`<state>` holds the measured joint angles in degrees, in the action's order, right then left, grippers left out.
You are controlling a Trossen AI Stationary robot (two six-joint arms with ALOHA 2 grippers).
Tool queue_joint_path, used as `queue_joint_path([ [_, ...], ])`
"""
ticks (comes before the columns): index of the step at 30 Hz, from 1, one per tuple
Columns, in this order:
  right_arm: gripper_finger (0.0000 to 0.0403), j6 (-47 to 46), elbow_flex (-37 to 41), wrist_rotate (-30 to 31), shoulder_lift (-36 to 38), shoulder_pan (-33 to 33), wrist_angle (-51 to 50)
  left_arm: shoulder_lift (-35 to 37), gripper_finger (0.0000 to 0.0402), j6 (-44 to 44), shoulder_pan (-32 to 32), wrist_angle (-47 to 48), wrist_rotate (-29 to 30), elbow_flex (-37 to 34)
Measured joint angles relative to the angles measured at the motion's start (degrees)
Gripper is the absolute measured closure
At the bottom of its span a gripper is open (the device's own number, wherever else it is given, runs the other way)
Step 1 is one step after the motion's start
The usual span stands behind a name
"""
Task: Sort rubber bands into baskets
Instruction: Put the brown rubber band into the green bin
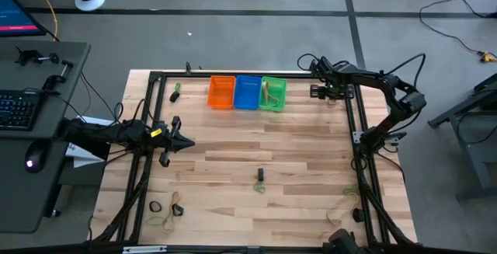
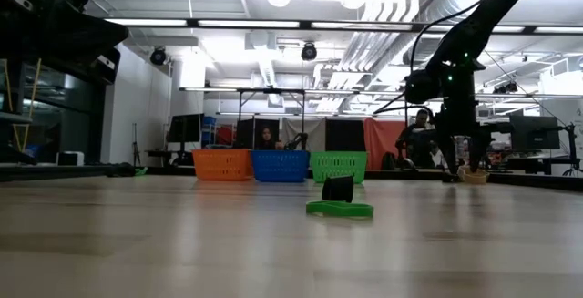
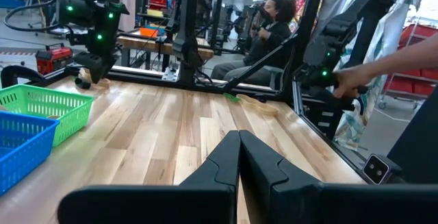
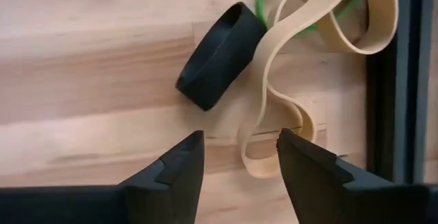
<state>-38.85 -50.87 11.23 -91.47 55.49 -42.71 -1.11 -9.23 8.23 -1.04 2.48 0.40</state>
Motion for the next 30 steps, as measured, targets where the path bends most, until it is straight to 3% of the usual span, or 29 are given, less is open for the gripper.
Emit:
queue_joint_path([
  [6, 0.0253, -1.68, 0.0, 2.13, -1.69, -1.21, 0.46, -0.01, 0.0401, 0.0, 0.02, 0.0, 0.0, 0.0],
  [19, 0.0258, -4.0, 0.0, 3.02, -3.1, -2.68, 1.11, -0.01, 0.0401, 0.0, 0.02, 0.0, 0.0, 0.0],
  [30, 0.0349, -2.11, -0.13, 2.71, -4.86, -4.18, -0.39, -0.02, 0.0401, 0.0, 0.0, 0.01, 0.0, 0.0],
])
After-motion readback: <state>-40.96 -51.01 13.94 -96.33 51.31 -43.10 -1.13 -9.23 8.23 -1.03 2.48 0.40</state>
